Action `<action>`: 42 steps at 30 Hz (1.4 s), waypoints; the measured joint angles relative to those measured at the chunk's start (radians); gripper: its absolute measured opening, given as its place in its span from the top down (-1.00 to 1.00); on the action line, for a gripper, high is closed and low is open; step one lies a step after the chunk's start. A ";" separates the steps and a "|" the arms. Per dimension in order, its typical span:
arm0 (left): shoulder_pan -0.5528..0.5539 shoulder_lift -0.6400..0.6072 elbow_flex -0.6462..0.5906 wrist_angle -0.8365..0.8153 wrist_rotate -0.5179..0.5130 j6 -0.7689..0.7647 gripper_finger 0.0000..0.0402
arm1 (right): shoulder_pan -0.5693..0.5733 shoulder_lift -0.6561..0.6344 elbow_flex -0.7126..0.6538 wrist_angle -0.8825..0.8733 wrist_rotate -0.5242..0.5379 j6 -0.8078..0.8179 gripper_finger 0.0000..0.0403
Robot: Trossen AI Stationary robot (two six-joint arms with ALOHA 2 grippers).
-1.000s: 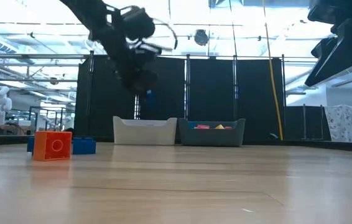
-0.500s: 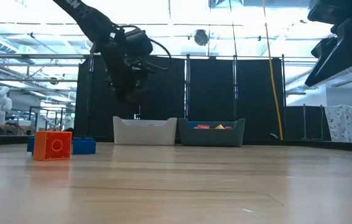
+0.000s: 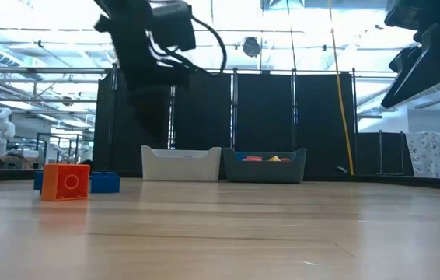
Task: Sort blocks by size
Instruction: Put the orange cube 4 stud game piece into the white bin
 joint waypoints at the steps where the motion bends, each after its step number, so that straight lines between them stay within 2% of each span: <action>1: -0.047 0.000 0.000 -0.031 0.021 -0.001 -0.24 | 0.000 0.000 0.000 0.000 0.000 0.000 0.05; 5: -0.232 0.000 0.000 -0.039 0.074 -0.078 -0.24 | 0.000 0.000 0.000 0.000 0.000 0.000 0.05; 11: -0.411 0.000 0.000 0.007 0.071 -0.297 -0.24 | 0.000 0.000 0.000 0.000 0.000 0.000 0.05; 18: -0.486 0.000 0.000 0.032 0.037 -0.915 -0.24 | 0.000 0.000 0.000 0.000 0.000 0.000 0.05; 20: -0.520 0.000 0.000 0.052 0.038 -1.015 -0.24 | 0.000 0.000 0.000 0.000 0.000 0.000 0.05; 23: -0.569 0.000 0.000 0.059 0.025 -1.100 -0.24 | 0.000 0.000 0.000 0.000 0.000 0.000 0.05; 27: -0.624 0.000 0.000 0.041 -0.063 -1.220 -0.24 | 0.000 0.000 0.000 0.000 0.000 0.000 0.05; 34: -0.680 0.016 0.000 -0.010 -0.177 -1.297 -0.24 | 0.000 0.000 0.000 0.000 0.000 0.000 0.05; 42: -0.690 0.135 0.001 -0.009 -0.112 -1.338 -0.24 | 0.000 0.000 0.000 0.001 0.000 0.000 0.05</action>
